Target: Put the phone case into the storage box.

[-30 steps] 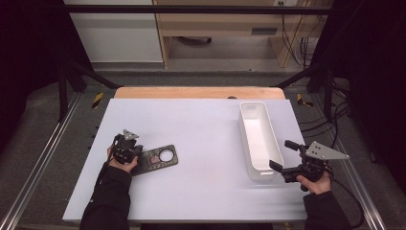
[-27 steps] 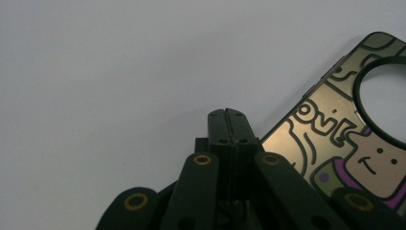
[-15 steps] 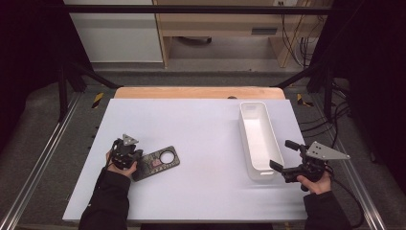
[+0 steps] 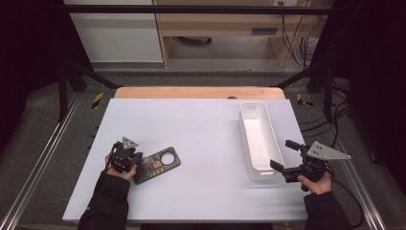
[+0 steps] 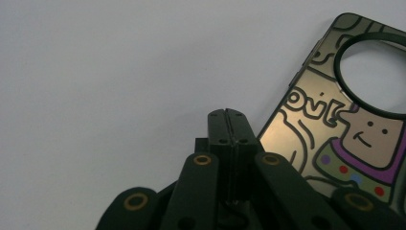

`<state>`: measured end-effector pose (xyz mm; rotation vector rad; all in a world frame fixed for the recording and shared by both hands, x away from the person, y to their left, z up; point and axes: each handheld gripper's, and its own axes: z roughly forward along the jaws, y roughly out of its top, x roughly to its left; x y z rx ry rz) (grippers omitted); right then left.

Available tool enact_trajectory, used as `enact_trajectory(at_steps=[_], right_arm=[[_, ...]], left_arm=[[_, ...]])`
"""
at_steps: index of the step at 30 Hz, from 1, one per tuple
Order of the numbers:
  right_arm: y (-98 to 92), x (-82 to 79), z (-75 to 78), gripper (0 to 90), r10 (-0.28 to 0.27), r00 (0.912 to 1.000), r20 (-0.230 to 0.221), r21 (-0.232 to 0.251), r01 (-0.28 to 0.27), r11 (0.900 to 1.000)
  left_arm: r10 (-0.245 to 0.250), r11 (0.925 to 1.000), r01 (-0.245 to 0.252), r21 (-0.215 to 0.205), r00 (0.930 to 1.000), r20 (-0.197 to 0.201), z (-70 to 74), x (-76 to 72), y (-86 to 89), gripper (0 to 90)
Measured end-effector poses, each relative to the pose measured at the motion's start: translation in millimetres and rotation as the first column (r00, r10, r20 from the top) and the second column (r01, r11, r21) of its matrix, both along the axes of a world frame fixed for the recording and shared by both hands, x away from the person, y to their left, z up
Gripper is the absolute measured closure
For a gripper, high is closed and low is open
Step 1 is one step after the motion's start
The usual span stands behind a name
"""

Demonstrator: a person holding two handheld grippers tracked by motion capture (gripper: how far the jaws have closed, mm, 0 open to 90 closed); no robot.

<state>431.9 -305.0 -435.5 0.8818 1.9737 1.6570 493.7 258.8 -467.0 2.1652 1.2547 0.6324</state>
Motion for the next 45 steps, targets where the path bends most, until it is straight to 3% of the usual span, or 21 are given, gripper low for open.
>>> enact_trajectory(at_steps=[6, 10, 13, 21, 25, 31, 45], right_arm=[[0.5, 0.2, 0.0, 0.4, 0.0, 1.0, -0.003, -0.006, 0.0, 1.0], [0.6, 0.2, -0.1, 0.4, 0.0, 1.0, -0.001, -0.005, 0.0, 1.0], [0.8, 0.3, -0.4, 0.4, 0.001, 1.0, -0.001, -0.008, -0.001, 1.0], [1.2, 0.5, -1.0, 0.4, 0.002, 1.0, -0.004, -0.011, -0.002, 1.0], [0.9, 0.5, -1.1, 0.4, 0.0, 1.0, -0.004, -0.01, 0.0, 1.0], [0.8, 0.5, -1.0, 0.4, 0.002, 1.0, -0.003, -0.01, -0.002, 1.0], [0.0, 0.5, -0.5, 0.4, 0.0, 1.0, 0.002, -0.01, 0.0, 1.0]], left_arm=[[0.006, 0.9992, -0.005, -0.039, 0.999, 0.044, 7.1, -1.7, 4.3, 83.1], [-0.005, 0.9981, 0.01, -0.061, 0.9962, 0.087, 16.4, -4.4, 6.8, 74.9], [-0.016, 0.9982, 0.023, -0.055, 0.9924, 0.122, 22.5, -6.3, 7.0, 66.4], [-0.039, 0.9909, 0.059, -0.12, 0.9853, 0.167, 34.8, -8.3, 11.2, 48.1], [-0.058, 0.9892, 0.079, -0.124, 0.9844, 0.166, 39.5, -8.0, 11.2, 39.3], [-0.086, 0.978, 0.116, -0.173, 0.982, 0.168, 44.8, -7.7, 11.2, 26.3], [-0.142, 0.9596, 0.187, -0.211, 0.9673, 0.21, 60.4, -12.1, 8.3, 2.7]])
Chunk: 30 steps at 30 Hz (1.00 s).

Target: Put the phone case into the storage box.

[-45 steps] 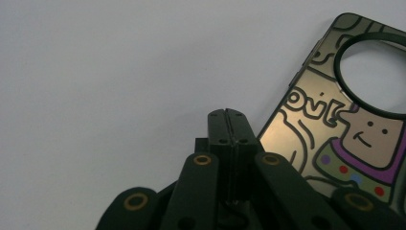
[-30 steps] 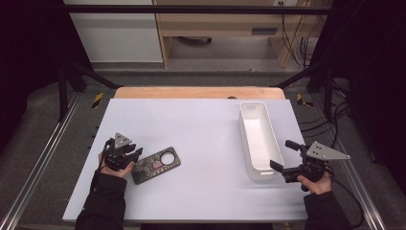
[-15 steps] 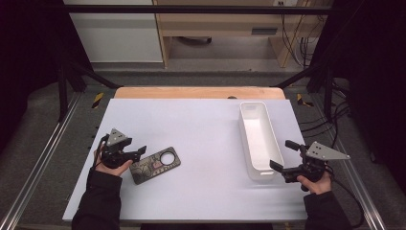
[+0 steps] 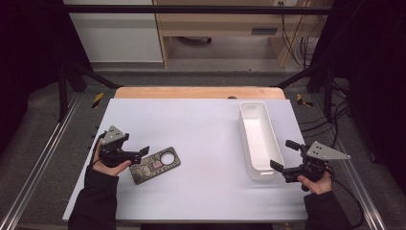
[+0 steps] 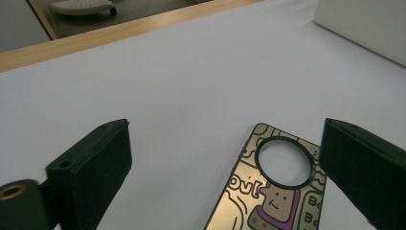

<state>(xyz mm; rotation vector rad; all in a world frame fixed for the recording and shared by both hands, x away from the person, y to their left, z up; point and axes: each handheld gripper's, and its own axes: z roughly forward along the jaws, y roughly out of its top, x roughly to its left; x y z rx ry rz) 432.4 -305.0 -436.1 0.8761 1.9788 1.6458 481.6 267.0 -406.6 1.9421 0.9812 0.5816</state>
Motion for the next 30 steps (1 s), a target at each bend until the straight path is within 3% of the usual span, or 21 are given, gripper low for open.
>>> enact_trajectory(at_steps=[11, 22, 30], right_arm=[[-1.0, -0.5, 1.1, 0.4, -0.003, 1.0, 0.002, 0.0, 0.003, 1.0], [-0.6, -0.6, 1.3, 0.4, -0.003, 1.0, 0.001, 0.0, 0.003, 1.0], [-0.5, -0.6, 1.6, 0.4, -0.003, 1.0, 0.001, 0.001, 0.003, 1.0]], left_arm=[[-0.078, 0.9968, 0.078, 0.021, 0.9969, 0.008, 8.7, -2.5, -8.0, 0.0], [-0.13, 0.9895, 0.131, 0.062, 0.9914, -0.012, 14.4, 0.8, -14.9, 0.0], [-0.162, 0.9804, 0.166, 0.106, 0.9857, -0.047, 9.5, 5.5, -21.2, 0.0]])
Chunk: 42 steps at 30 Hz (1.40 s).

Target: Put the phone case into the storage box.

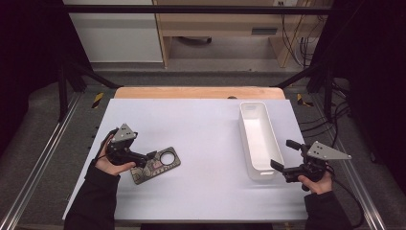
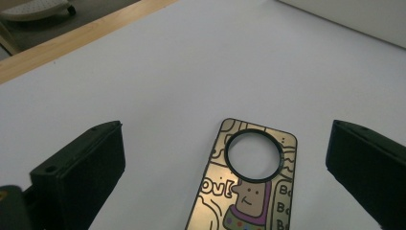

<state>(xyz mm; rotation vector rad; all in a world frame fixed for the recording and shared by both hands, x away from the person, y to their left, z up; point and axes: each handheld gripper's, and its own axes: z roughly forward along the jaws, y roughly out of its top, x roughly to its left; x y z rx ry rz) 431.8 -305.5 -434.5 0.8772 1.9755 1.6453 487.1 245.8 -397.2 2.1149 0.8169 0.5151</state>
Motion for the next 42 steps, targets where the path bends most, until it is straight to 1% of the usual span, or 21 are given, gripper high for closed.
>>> enact_trajectory(at_steps=[10, 19, 25, 29, 32, 34, 42], right_arm=[[0.4, -0.1, -0.2, 0.4, 0.002, 1.0, 0.002, 0.0, -0.002, 1.0], [-0.1, -0.4, 0.2, 0.4, 0.002, 1.0, 0.005, -0.001, -0.002, 1.0], [-0.1, -0.4, 0.0, 0.4, 0.002, 1.0, 0.006, 0.003, -0.002, 1.0], [0.0, -0.4, -0.1, 0.4, 0.004, 1.0, 0.005, 0.0, -0.004, 1.0], [-0.1, -0.5, 0.0, 0.4, 0.002, 1.0, 0.005, 0.003, -0.002, 1.0], [-0.3, -0.7, 0.1, 0.4, 0.002, 1.0, 0.004, 0.002, -0.002, 1.0], [0.2, -0.3, -0.3, 0.4, 0.005, 1.0, 0.004, -0.001, -0.005, 1.0]], left_arm=[[-0.03, 0.9985, 0.033, 0.044, 0.9982, -0.052, -7.7, 7.2, -7.2, 0.0], [-0.06, 0.9942, 0.069, 0.083, 0.9932, -0.1, -12.7, 12.7, -13.8, 0.0], [-0.067, 0.9917, 0.079, 0.101, 0.9908, -0.118, -16.5, 17.1, -15.6, 0.0], [-0.072, 0.9906, 0.087, 0.106, 0.9883, -0.135, -19.9, 20.6, -17.8, 0.0], [-0.072, 0.9878, 0.092, 0.126, 0.9857, -0.152, -23.6, 22.0, -18.8, 0.0], [-0.072, 0.9871, 0.095, 0.129, 0.983, -0.169, -26.3, 22.4, -19.2, 0.0], [-0.083, 0.9794, 0.116, 0.165, 0.9769, -0.197, -34.6, 24.3, -21.1, 0.0]])
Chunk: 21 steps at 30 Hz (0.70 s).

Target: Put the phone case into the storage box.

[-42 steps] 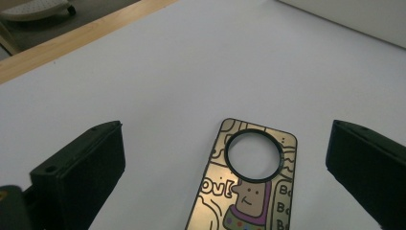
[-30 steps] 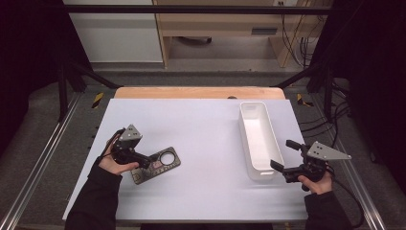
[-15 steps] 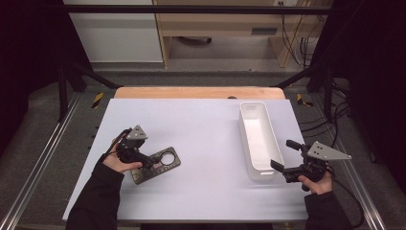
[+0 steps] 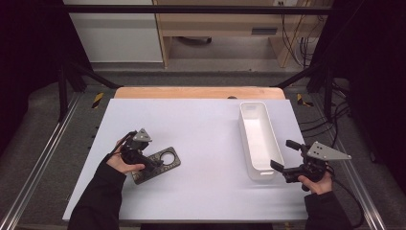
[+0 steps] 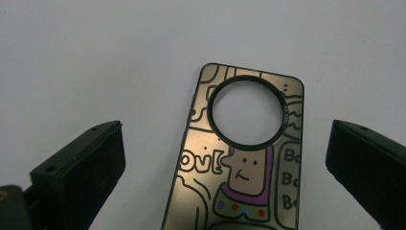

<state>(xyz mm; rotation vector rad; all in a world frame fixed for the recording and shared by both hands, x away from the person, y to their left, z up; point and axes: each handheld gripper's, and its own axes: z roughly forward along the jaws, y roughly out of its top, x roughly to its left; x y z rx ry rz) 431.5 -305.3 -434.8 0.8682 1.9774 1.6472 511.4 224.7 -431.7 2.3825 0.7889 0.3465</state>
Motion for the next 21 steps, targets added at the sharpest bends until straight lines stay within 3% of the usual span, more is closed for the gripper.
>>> enact_trajectory(at_steps=[21], right_arm=[[0.4, 0.1, -0.1, 0.4, 0.002, 1.0, -0.003, -0.002, -0.002, 1.0]], left_arm=[[-0.028, 0.9975, 0.032, 0.063, 0.9973, -0.068, -18.6, 4.5, -3.5, 0.0]])
